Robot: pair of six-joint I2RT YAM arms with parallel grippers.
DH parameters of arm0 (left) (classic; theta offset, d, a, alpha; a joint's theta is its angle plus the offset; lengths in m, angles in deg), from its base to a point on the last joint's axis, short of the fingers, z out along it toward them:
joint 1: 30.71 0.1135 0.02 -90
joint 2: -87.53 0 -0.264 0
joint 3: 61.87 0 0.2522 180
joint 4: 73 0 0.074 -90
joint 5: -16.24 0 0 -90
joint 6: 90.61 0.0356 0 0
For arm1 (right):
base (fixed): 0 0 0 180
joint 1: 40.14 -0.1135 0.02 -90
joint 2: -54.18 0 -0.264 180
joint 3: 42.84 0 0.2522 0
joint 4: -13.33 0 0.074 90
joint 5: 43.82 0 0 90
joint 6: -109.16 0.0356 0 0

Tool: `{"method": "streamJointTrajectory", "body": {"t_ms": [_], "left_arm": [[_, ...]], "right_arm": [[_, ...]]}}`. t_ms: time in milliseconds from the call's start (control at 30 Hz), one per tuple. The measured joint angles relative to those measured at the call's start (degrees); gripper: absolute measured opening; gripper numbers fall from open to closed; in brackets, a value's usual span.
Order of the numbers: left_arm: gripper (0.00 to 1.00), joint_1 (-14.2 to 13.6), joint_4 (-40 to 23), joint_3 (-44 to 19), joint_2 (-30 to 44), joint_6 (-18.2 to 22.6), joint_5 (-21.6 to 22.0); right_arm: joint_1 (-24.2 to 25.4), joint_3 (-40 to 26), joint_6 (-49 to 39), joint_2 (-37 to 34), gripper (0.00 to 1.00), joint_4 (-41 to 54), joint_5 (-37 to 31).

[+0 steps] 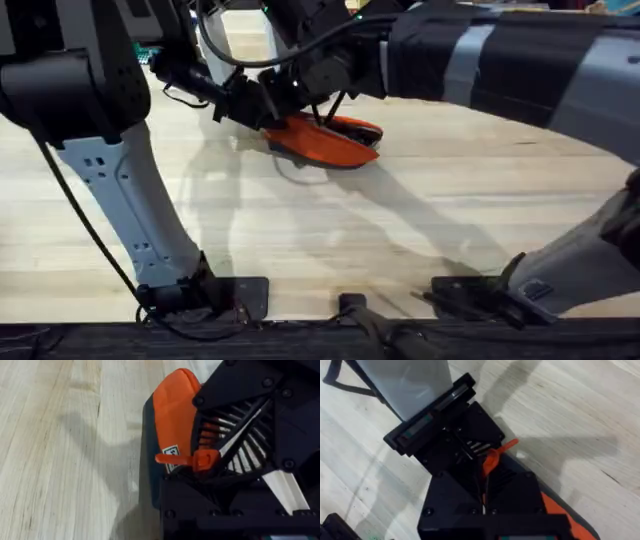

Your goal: Unzip the bag, pick up the pens from the table one at a time and place them inside, then zip the bag closed.

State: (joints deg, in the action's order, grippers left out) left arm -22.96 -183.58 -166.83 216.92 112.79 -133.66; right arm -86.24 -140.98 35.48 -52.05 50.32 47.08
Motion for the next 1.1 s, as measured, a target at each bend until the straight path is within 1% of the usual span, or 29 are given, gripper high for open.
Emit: {"method": "streamJointTrajectory", "body": {"t_ms": [100,133,267,300,500,533,667,700,767,867,967,1100], "left_arm": [[0.045,0.00,-0.02,0.00,0.00,-0.01,-0.27],[0.045,-0.05,-0.27,-0.02,-0.02,0.00,-1.15],[0.045,-0.75,-0.29,-0.02,0.00,-0.04,-2.72],[0.045,-1.47,-0.28,-0.02,0.00,-0.03,-3.34],[0.045,-1.75,-0.28,-0.02,0.00,-0.04,-3.37],[0.044,-1.77,-0.28,-0.02,0.00,-0.04,-3.37],[0.044,-1.67,-0.04,-0.02,0.00,-0.04,-3.35],[0.044,-1.42,-0.04,-0.02,0.00,-0.06,-3.56],[0.044,-1.01,0.02,-0.02,0.00,-0.04,-3.50],[0.044,-0.44,0.13,-0.02,0.00,-0.06,-3.54],[0.044,-0.43,0.15,-0.02,0.00,-0.04,-3.76],[0.044,-0.77,0.26,-0.02,0.00,-0.03,-5.01]], "right_arm": [[0.38,0.00,0.00,0.29,0.028,0.41,0.21],[1.25,0.00,0.02,1.92,0.028,2.75,0.76],[3.07,0.00,0.03,4.04,0.028,7.06,1.74],[4.38,-0.03,0.20,5.16,0.028,10.07,2.34],[6.99,-0.84,0.21,6.32,0.028,17.09,3.49],[8.79,-1.12,0.31,6.32,0.029,20.17,4.46],[11.88,-1.33,0.39,6.49,0.030,25.59,4.77],[15.09,-1.33,0.37,6.54,0.030,29.00,4.91],[17.76,-1.33,0.33,6.54,0.030,32.27,4.79],[21.78,-1.33,0.33,6.54,0.030,34.46,4.96],[25.49,-1.33,0.37,6.54,0.030,35.87,5.75],[28.85,-1.33,0.39,6.54,0.030,37.43,7.76]]}}
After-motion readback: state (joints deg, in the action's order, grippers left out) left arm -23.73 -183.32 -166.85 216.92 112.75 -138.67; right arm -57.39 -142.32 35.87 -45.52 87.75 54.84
